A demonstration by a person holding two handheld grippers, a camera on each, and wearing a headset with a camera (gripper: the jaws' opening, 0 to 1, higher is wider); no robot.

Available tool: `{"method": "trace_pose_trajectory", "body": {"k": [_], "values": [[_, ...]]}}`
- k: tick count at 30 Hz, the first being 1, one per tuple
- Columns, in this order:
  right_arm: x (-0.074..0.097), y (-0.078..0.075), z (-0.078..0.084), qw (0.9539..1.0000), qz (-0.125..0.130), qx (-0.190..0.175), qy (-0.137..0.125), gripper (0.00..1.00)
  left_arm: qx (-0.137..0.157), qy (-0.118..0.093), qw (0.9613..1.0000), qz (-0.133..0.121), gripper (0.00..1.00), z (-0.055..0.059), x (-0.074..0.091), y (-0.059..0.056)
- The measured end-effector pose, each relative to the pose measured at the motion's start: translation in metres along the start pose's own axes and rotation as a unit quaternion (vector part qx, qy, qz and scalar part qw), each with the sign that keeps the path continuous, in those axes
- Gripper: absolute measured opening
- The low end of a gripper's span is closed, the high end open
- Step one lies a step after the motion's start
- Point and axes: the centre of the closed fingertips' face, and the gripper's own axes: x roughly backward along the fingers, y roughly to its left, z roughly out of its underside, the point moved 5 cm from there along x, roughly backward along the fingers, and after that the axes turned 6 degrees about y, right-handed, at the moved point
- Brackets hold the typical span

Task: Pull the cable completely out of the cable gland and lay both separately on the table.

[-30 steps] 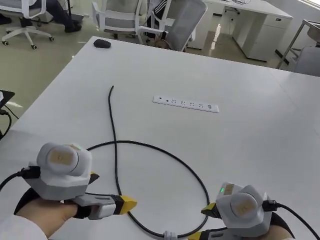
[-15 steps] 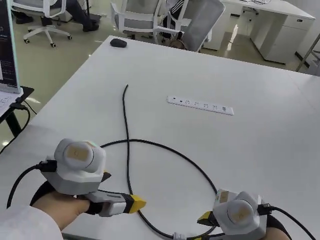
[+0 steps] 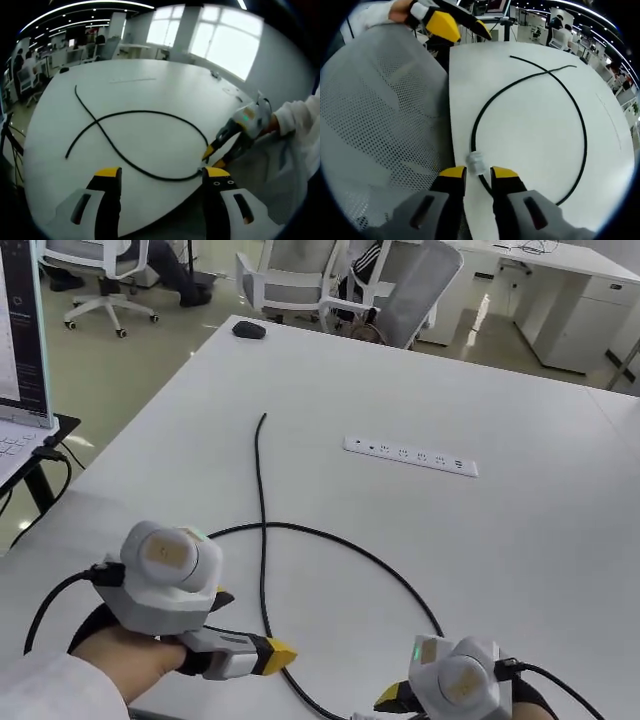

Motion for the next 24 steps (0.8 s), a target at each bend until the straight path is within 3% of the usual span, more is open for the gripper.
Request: {"method": "trace_pose_trajectory", "body": {"k": [2,5,18,21,24], "values": [[-0.003,-0.001,0.002,1.0,0.002,0.006,0.007,0.17,-0.001,0.001,1.0,0.001,0.66,0.0,0.0,0.0],[-0.003,-0.003,0.0,0.9999,-0.002,-0.01,-0.005,0.16,-0.002,0.001,1.0,0.002,0.66,0.0,0.0,-0.001],[-0.008,-0.006,0.003,0.9999,-0.003,0.01,0.005,0.13,-0.012,-0.003,0.9999,0.005,0.64,-0.002,0.0,-0.002],[0.0,-0.01,-0.001,0.9997,0.004,0.024,0.004,0.12,-0.018,-0.011,0.9997,0.008,0.62,-0.004,0.001,-0.003],[0.013,-0.015,-0.012,0.9992,0.021,0.029,-0.017,0.12,-0.028,-0.039,0.9987,0.019,0.6,-0.011,0.003,-0.006]]}}
